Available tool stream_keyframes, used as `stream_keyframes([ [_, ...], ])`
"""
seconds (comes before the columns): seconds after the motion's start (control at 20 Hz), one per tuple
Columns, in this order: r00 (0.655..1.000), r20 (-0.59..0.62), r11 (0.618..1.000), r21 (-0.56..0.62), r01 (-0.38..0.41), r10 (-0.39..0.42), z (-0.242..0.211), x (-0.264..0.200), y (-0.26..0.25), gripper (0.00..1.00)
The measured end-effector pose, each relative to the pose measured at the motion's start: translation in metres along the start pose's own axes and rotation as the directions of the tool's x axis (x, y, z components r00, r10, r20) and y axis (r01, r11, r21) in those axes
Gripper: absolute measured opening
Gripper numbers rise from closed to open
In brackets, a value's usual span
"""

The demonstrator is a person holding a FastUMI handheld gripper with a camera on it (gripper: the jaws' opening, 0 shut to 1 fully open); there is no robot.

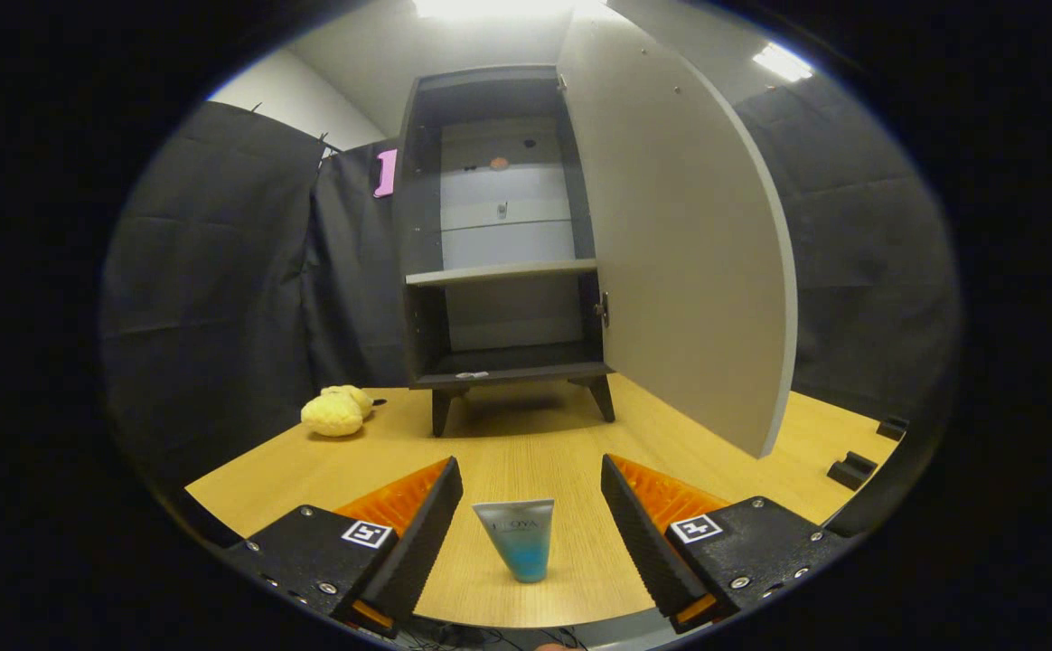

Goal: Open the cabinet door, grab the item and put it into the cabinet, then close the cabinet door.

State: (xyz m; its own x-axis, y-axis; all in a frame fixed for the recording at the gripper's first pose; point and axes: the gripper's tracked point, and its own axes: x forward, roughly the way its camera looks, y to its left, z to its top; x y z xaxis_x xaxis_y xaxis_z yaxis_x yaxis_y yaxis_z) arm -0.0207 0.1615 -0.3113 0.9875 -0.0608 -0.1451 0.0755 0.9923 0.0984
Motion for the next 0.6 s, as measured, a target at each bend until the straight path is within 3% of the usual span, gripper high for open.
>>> stream_keyframes([
  [0.35, 0.99, -0.138, 1.0, -0.027, -0.006, 0.002, -0.093, 0.035, 0.01, 0.93],
  [0.4, 0.991, -0.135, 1.0, -0.024, 0.013, -0.016, -0.093, 0.034, 0.008, 0.87],
  [0.55, 0.991, -0.129, 0.999, -0.011, 0.039, -0.04, -0.092, 0.036, 0.004, 0.46],
  [0.6, 0.99, -0.136, 0.999, -0.008, 0.039, -0.04, -0.093, 0.035, 0.005, 0.45],
])
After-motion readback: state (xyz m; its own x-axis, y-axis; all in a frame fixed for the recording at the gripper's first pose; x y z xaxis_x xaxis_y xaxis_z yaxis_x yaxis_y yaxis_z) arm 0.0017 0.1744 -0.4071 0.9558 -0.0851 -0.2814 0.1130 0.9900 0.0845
